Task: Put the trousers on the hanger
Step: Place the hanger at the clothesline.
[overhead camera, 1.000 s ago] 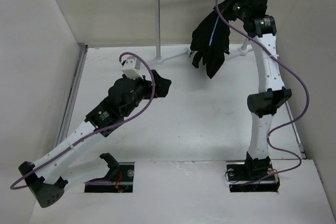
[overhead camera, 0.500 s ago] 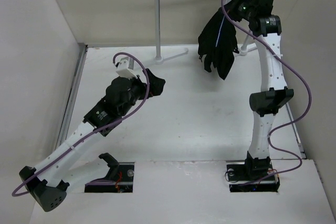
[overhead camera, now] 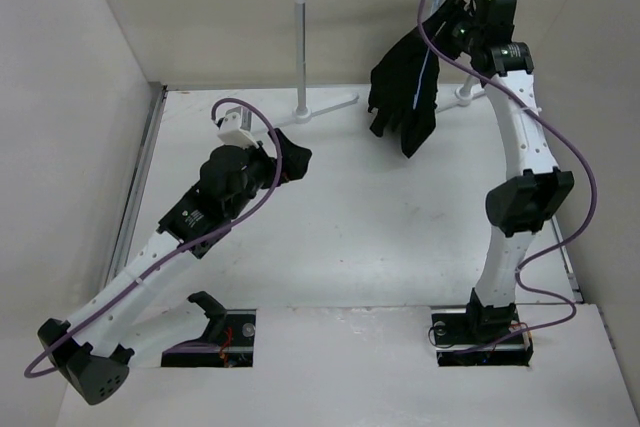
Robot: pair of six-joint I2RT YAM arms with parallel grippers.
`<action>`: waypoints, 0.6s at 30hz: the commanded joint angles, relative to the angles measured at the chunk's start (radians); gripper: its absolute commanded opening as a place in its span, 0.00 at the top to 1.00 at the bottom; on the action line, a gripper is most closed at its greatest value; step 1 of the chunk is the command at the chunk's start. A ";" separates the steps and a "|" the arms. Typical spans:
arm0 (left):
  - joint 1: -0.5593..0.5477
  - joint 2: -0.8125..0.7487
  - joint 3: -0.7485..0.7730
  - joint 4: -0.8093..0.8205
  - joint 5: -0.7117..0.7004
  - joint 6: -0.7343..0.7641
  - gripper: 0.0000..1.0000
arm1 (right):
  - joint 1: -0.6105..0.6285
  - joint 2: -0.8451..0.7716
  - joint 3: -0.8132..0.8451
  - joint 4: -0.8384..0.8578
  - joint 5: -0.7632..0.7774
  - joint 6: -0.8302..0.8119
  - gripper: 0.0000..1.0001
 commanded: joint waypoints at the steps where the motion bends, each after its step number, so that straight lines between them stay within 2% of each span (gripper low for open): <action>1: 0.016 -0.010 0.003 0.001 0.023 -0.025 0.00 | -0.008 -0.118 -0.059 0.146 0.052 0.005 0.31; 4: 0.031 0.003 0.003 -0.014 0.042 -0.041 0.00 | -0.008 -0.167 -0.086 0.154 0.047 0.007 0.14; 8: 0.056 0.009 0.006 -0.034 0.045 -0.058 0.00 | -0.015 -0.250 -0.172 0.187 0.044 0.000 0.00; 14: 0.097 0.026 0.020 -0.083 0.063 -0.075 0.00 | -0.026 -0.365 -0.305 0.220 0.050 0.005 0.00; 18: 0.106 0.041 0.029 -0.140 0.059 -0.083 0.00 | -0.037 -0.501 -0.480 0.272 0.076 0.014 0.00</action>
